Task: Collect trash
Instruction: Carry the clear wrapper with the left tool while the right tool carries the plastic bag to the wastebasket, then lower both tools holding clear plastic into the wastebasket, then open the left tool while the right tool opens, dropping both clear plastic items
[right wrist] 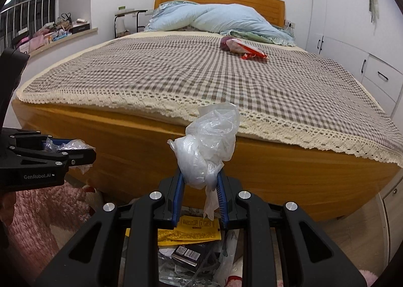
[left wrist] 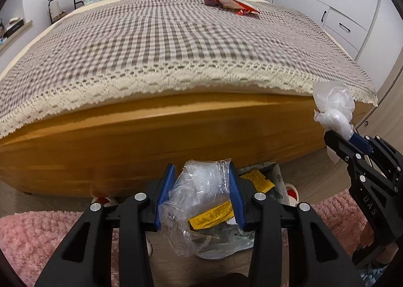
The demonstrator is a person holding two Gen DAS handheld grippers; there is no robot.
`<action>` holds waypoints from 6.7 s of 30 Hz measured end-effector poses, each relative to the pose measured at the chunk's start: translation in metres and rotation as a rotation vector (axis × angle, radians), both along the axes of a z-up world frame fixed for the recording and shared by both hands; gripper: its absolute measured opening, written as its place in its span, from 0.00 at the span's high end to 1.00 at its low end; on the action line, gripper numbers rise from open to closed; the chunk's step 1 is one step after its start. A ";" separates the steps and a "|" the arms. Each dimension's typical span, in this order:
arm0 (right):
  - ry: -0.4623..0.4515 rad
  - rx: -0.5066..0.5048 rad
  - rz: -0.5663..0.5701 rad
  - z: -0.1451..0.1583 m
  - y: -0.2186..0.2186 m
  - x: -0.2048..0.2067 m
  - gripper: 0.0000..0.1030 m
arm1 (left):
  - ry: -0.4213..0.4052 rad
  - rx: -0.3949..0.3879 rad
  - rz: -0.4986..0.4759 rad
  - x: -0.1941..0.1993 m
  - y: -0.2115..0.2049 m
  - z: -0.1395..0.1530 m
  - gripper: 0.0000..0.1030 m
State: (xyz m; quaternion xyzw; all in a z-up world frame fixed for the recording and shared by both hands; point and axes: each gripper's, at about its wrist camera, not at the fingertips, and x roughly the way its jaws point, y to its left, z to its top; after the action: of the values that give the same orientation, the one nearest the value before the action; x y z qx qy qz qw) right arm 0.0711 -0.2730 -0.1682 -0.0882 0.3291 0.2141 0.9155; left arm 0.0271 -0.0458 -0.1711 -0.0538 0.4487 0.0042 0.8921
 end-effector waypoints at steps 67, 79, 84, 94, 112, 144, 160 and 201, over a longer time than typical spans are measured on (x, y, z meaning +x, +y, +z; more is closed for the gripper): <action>0.401 -0.222 0.060 -0.115 0.027 0.024 0.77 | 0.267 -0.104 -0.038 0.032 0.012 -0.150 0.62; 0.473 -0.206 0.052 -0.133 0.025 0.031 0.77 | 0.299 -0.106 -0.027 0.038 0.010 -0.161 0.62; 0.503 -0.208 0.047 -0.139 0.027 0.033 0.77 | 0.308 -0.133 -0.029 0.041 0.010 -0.165 0.62; 0.548 -0.208 0.058 -0.151 0.031 0.037 0.77 | 0.323 -0.142 -0.020 0.043 0.012 -0.175 0.62; 0.673 -0.193 -0.014 -0.188 0.019 0.057 0.77 | 0.401 -0.164 -0.061 0.041 0.005 -0.199 0.62; 0.818 -0.063 -0.142 -0.232 -0.016 0.090 0.77 | 0.492 -0.117 -0.132 0.063 -0.032 -0.240 0.62; 0.808 -0.112 -0.121 -0.229 -0.003 0.088 0.77 | 0.480 -0.131 -0.130 0.064 -0.027 -0.237 0.61; 0.626 -0.085 -0.088 -0.159 0.000 0.052 0.35 | 0.313 -0.131 -0.056 0.024 -0.028 -0.161 0.26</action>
State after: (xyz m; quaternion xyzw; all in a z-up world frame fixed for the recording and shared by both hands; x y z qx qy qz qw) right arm 0.1233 -0.2729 -0.3272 -0.0420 0.6069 0.1771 0.7737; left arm 0.0515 -0.0734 -0.3322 -0.0979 0.5829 -0.0414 0.8056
